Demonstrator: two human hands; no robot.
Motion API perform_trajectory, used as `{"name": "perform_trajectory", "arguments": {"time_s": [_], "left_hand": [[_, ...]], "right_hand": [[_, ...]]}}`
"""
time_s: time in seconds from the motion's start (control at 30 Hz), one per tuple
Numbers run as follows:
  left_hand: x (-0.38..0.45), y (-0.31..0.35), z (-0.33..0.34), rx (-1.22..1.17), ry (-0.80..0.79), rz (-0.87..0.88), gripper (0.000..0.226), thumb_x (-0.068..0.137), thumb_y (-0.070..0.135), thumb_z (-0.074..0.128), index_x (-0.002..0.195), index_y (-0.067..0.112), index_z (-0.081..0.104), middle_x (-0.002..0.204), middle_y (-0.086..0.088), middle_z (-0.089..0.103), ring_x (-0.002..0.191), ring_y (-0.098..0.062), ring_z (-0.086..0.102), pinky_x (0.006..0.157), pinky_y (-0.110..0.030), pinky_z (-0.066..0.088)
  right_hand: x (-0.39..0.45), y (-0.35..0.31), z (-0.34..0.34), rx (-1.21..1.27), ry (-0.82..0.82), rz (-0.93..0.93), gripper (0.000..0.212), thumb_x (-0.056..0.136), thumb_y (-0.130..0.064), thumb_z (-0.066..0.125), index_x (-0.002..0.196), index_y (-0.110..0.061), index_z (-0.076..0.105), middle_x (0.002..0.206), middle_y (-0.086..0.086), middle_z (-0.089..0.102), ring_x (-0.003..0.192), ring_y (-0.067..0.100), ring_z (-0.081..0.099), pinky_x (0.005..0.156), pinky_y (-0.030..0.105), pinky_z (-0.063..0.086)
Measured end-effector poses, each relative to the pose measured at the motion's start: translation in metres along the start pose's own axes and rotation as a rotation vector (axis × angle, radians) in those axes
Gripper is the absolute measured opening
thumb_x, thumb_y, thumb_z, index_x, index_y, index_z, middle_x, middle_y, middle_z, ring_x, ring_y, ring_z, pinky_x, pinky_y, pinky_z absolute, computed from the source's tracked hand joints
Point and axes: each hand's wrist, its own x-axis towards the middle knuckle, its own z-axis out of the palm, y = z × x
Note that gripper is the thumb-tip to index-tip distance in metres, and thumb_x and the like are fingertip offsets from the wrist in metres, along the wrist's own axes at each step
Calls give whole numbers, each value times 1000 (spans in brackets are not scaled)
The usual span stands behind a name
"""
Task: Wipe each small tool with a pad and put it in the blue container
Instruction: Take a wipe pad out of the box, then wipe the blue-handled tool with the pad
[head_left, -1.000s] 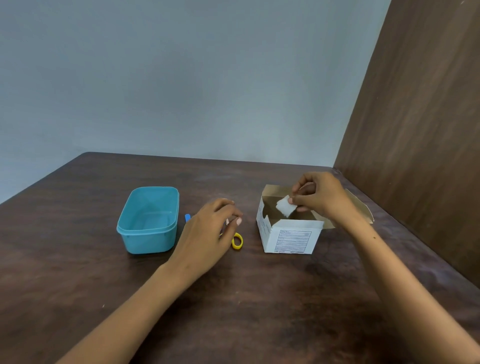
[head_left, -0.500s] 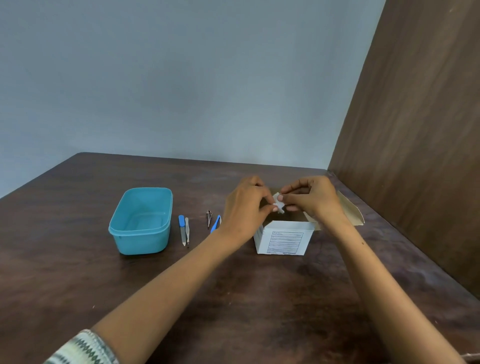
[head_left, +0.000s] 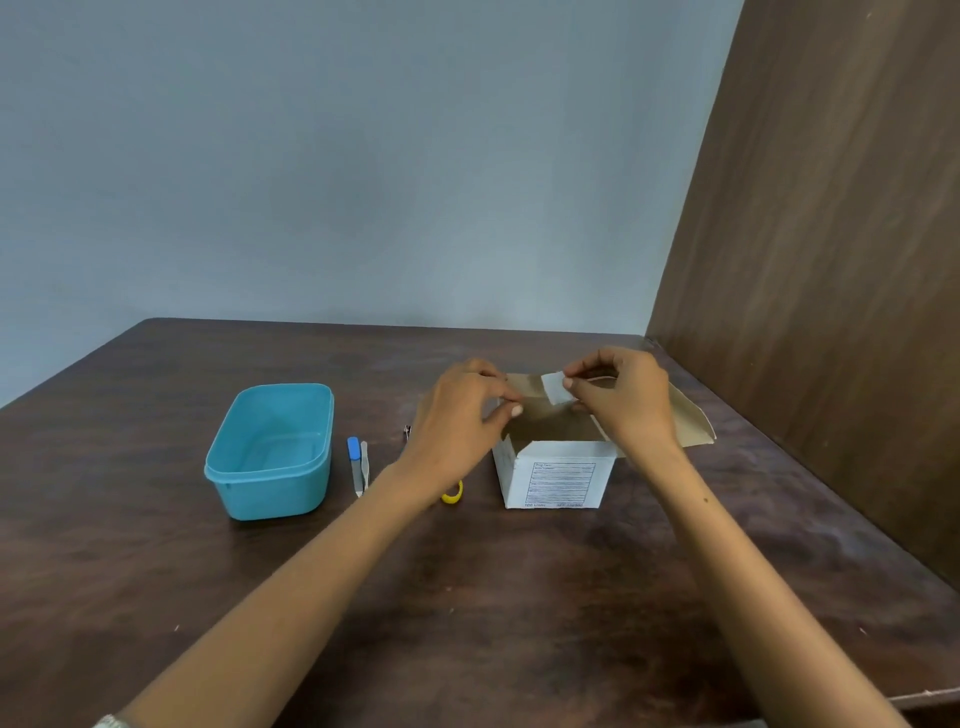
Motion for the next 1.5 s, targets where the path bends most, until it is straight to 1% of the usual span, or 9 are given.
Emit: {"name": "perform_trajectory", "arguments": {"time_s": [0.13, 0.27, 0.5, 0.67, 0.83, 0.97, 1.27, 1.37, 1.5], "left_hand": [[-22, -21, -30, -15, 80, -81, 15, 88, 20, 62, 97, 21, 74, 106, 4, 64, 97, -11, 58, 77, -27, 46], [-50, -37, -49, 39, 21, -146, 21, 88, 10, 60, 105, 13, 72, 110, -6, 66, 102, -21, 60, 83, -24, 43], [-82, -51, -49, 154, -240, -210, 46, 97, 10, 43, 142, 16, 40, 151, -5, 34, 140, -19, 30, 111, -26, 23], [-87, -62, -49, 225, -234, -275, 49, 97, 11, 42, 145, 16, 31, 155, -6, 27, 144, -18, 21, 114, -30, 22], [-86, -69, -47, 228, -180, -304, 49, 92, -3, 46, 139, 9, 42, 146, -10, 42, 135, -22, 39, 109, -27, 31], [-87, -71, -45, 226, -148, -302, 23, 91, 2, 48, 107, 4, 65, 107, -12, 65, 94, -22, 60, 84, -33, 49], [-93, -60, -48, 202, -65, -225, 22, 85, 22, 67, 106, 14, 68, 97, 0, 67, 81, -6, 54, 71, -14, 39], [-96, -57, -50, 159, -22, -224, 20, 88, 26, 62, 101, 13, 69, 85, 0, 67, 72, -7, 55, 65, -19, 43], [-97, -60, -50, 199, -67, -236, 29, 94, 8, 46, 115, 11, 66, 99, -6, 72, 87, -18, 64, 79, -32, 51]], "right_hand": [[-10, -15, 18, 52, -19, -50, 12, 80, -2, 67, 80, -12, 71, 78, -2, 70, 67, 11, 67, 71, 31, 59], [-22, -35, 49, 4, -48, -173, 11, 80, -4, 64, 82, -11, 72, 77, -4, 67, 66, 2, 61, 62, 3, 44], [-44, -35, 91, -153, -89, -406, 8, 80, -2, 66, 87, -5, 69, 87, 9, 69, 75, 22, 65, 70, 37, 55], [-52, -31, 102, -200, -120, -484, 6, 80, -1, 65, 84, -5, 67, 86, 11, 66, 74, 28, 63, 64, 41, 54], [-63, -23, 111, -198, -190, -420, 7, 80, -5, 66, 85, -9, 68, 88, 8, 67, 77, 25, 65, 68, 39, 54], [-62, -20, 111, -153, -177, -392, 7, 79, -3, 67, 84, -8, 68, 87, 8, 67, 77, 24, 64, 68, 41, 55], [-60, -17, 108, -149, -170, -370, 9, 79, -3, 68, 86, -8, 69, 88, 7, 68, 78, 23, 64, 70, 42, 55], [-60, -16, 107, -145, -172, -374, 9, 79, -3, 68, 86, -8, 69, 87, 6, 68, 78, 22, 64, 71, 41, 55], [-60, -16, 108, -145, -186, -358, 11, 79, -2, 66, 86, -9, 69, 88, 6, 69, 79, 21, 65, 71, 41, 55]]}}
